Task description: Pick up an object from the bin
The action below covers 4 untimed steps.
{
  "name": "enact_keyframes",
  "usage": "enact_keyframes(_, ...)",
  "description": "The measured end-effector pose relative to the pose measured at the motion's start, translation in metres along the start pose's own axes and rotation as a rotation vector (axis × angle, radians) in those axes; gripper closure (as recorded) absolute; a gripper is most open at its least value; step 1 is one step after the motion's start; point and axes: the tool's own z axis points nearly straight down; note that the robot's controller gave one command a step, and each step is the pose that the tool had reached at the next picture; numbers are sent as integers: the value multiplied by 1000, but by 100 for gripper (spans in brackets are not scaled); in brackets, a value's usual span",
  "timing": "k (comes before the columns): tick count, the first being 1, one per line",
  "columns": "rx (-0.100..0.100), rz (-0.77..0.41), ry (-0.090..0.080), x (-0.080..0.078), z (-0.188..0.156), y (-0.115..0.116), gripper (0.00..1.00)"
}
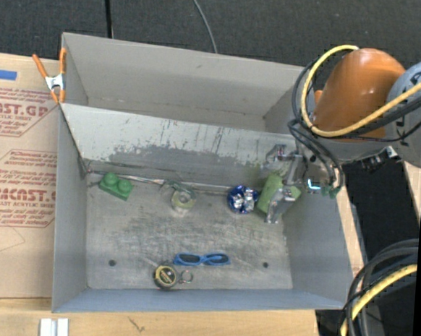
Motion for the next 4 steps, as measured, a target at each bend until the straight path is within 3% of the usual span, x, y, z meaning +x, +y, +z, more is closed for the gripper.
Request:
enact_keyframes(1,0,-124,-14,-14,136,39,0)
enact_keyframes(2,2,-285,-23,2,137,-4,0)
enact_keyframes(3,2,-286,-26,1,136,-4,100)
enact_keyframes(4,4,-265,-16,7,-5,-4,100)
